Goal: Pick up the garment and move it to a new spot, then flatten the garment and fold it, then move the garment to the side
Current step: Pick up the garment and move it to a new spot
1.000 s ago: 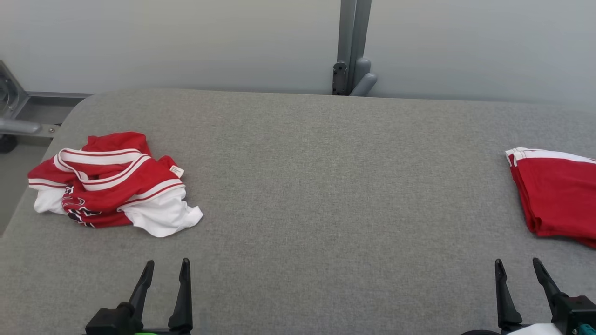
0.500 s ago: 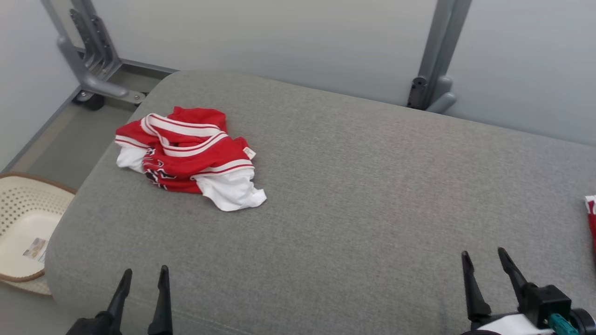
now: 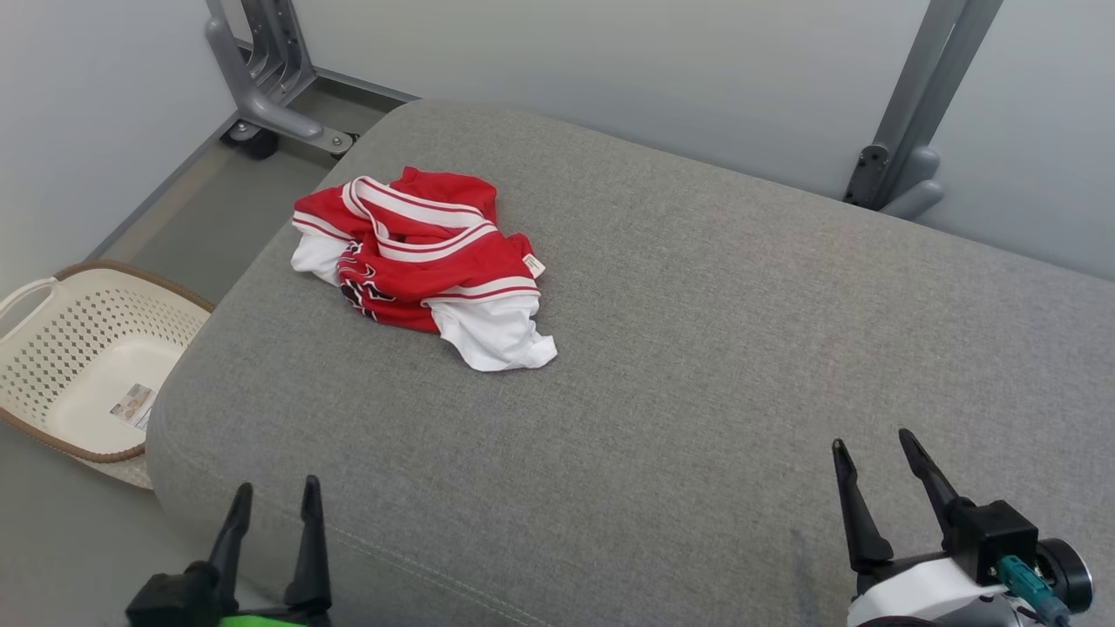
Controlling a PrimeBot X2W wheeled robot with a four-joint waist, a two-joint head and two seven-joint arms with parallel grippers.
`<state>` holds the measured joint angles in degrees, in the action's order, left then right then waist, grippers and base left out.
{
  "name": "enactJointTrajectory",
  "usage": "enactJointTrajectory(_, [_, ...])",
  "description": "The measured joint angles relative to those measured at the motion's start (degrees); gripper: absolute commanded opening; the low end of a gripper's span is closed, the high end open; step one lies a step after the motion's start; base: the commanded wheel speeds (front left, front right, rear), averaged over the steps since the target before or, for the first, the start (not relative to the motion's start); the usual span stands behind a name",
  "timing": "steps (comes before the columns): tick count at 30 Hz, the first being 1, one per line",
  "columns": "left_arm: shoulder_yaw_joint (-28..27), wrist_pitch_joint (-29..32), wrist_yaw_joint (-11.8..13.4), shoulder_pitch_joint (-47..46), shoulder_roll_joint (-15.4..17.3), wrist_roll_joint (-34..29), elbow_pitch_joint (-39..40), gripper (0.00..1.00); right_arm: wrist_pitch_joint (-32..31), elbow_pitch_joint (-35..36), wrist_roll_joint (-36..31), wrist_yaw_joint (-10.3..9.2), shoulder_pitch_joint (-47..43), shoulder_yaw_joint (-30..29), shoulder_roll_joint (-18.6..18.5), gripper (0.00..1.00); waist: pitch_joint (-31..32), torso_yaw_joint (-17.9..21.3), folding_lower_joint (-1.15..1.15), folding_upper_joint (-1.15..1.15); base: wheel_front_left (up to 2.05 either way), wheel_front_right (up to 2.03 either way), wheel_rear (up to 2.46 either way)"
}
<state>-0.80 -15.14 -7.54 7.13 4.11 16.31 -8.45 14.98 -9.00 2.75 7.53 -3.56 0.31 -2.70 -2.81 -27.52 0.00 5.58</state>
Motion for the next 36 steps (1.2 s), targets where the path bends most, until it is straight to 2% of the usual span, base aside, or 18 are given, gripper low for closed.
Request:
enactJointTrajectory(4, [5.6,0.0,0.0,-5.6,1.7,0.7,-7.0,1.00,0.0,1.2,-1.5,0.00,-2.1,-1.9,-0.1,1.00,-1.0,-0.3,0.00,0.00,0.00,0.00,0.00])
enactJointTrajectory(9, [11.4,1.8,0.0,-22.4,2.4,6.9,-17.1,1.00,0.0,4.5,-4.5,0.00,1.0,-2.4,-2.9,1.00,-4.3,-0.7,0.00,0.00,0.00,0.00,0.00])
enactJointTrajectory(13, [16.1,4.0,0.0,-34.8,4.1,13.2,-25.1,1.00,0.0,6.4,-6.0,0.00,4.7,-1.8,-5.3,1.00,-8.8,-1.0,0.00,0.00,0.00,0.00,0.00])
enactJointTrajectory(15, [19.5,3.8,0.0,-42.9,6.1,15.2,-31.4,1.00,0.0,7.0,-6.7,0.00,6.3,-1.5,-6.4,1.00,-12.7,-0.8,0.01,0.00,0.00,0.00,0.00])
enactJointTrajectory(17, [21.9,3.2,0.0,-46.9,6.6,16.4,-35.6,1.00,0.0,7.0,-7.0,0.00,6.6,-0.8,-6.8,1.00,-15.4,-0.3,0.01,-0.01,0.00,0.00,0.00])
enactJointTrajectory(24, [27.9,3.0,0.0,-55.7,8.2,21.8,-47.3,1.00,0.0,8.7,-7.4,0.00,7.7,0.2,-6.9,1.00,-23.8,3.2,0.02,-0.01,0.00,0.00,0.00])
enactJointTrajectory(31, [33.4,4.1,0.0,-57.0,9.7,25.5,-53.2,1.00,0.0,9.8,-7.3,0.00,7.9,-0.7,-5.6,1.00,-27.8,8.2,0.02,0.00,0.00,0.00,0.00])
enactJointTrajectory(32, [34.7,4.3,0.1,-57.1,10.4,26.9,-53.4,0.46,0.0,9.7,-7.2,0.00,7.9,-0.8,-5.3,1.00,-28.2,9.4,0.01,0.00,0.00,0.00,0.00])
enactJointTrajectory(33, [35.7,4.4,0.1,-57.1,10.8,27.2,-53.1,0.00,0.0,9.7,-7.0,0.00,7.9,-0.9,-5.1,1.00,-28.3,9.9,0.00,0.01,0.00,0.00,0.00])
enactJointTrajectory(36, [38.1,3.2,0.3,-57.1,11.1,28.2,-51.8,0.00,0.0,9.3,-6.5,0.00,7.9,-1.4,-4.4,1.00,-27.8,10.7,0.01,0.00,0.00,0.00,0.00])
